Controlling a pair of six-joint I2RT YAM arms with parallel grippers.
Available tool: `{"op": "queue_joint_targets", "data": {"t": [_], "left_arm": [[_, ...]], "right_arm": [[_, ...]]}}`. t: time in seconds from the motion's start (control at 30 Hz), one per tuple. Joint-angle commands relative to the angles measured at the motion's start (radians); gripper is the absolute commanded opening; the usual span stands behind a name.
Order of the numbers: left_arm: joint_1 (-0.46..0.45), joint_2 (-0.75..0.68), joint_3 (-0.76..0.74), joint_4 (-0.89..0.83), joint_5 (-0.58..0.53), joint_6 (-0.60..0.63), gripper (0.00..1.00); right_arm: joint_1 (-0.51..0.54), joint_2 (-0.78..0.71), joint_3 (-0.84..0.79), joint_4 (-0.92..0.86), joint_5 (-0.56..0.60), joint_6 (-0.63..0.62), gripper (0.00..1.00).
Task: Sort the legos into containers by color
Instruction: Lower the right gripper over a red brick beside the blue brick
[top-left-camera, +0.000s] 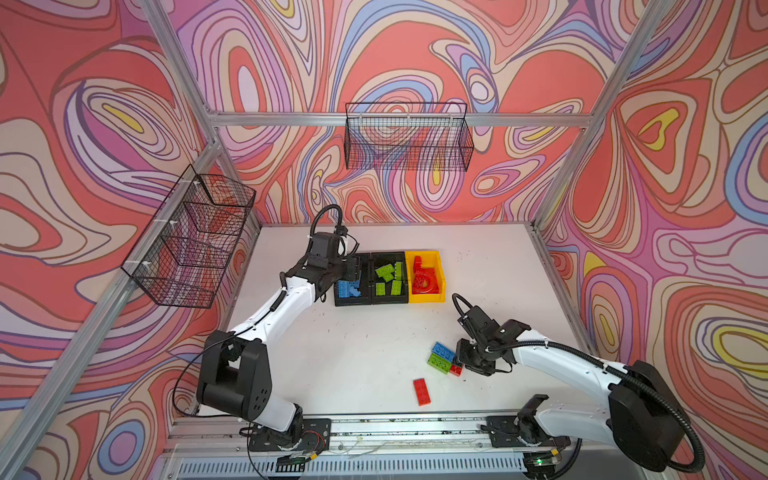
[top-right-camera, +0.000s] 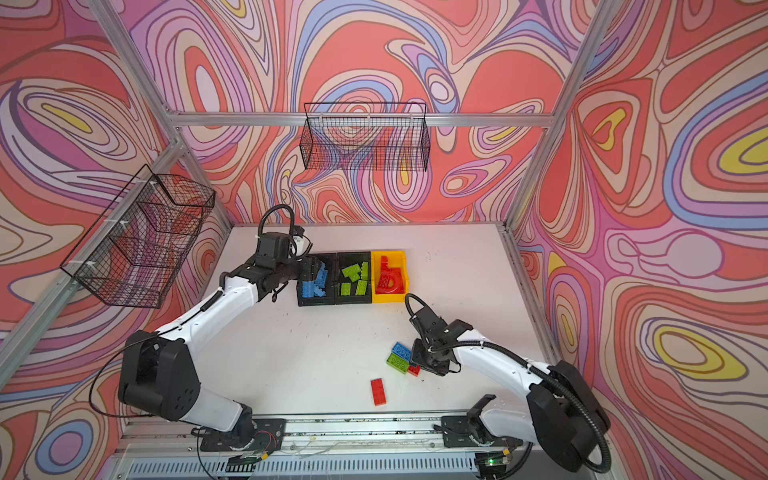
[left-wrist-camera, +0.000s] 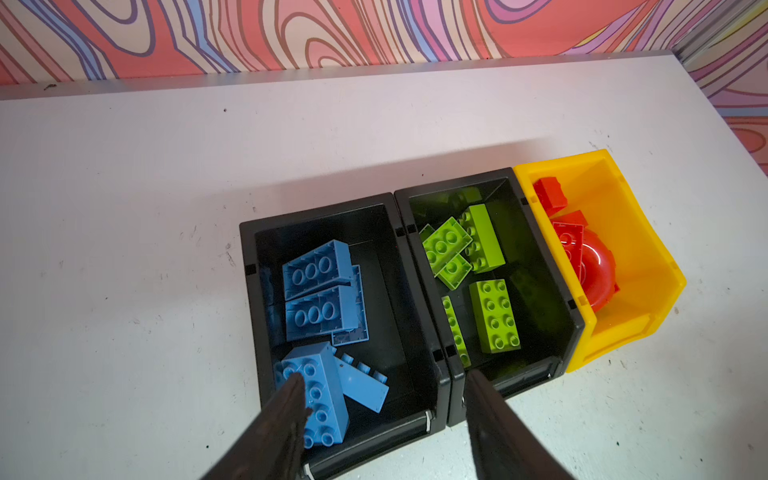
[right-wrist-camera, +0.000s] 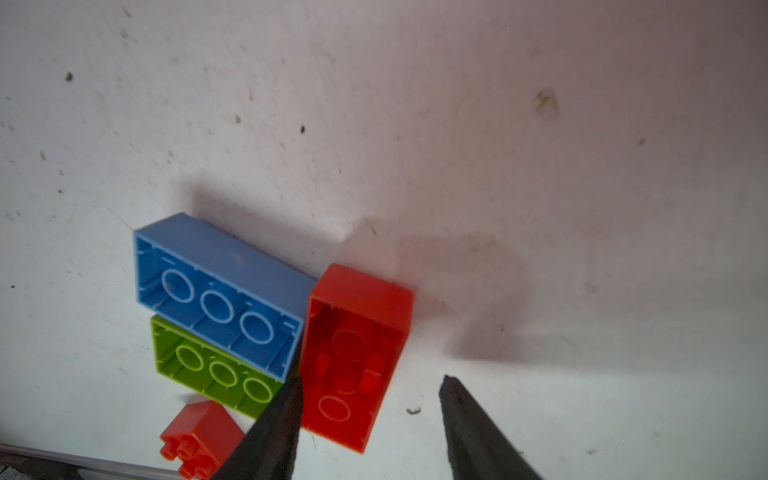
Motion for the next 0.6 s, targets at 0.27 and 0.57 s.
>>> {"op": "queue_joint_targets", "data": {"t": [0.27,0.57], "left_arm": [[0.007,-0.024,-0.006,0.020,0.011,-0.006,0.62],[0.008,-0.026,-0.006,0.020,0.010,-0.004,0.62]], "right_arm": [[0.005,0.014,-0.021,0.028,0.070,0.061,0.45],[0.005,-0.006,-0.004,0.020,0.106,0.082,0.38]]}}
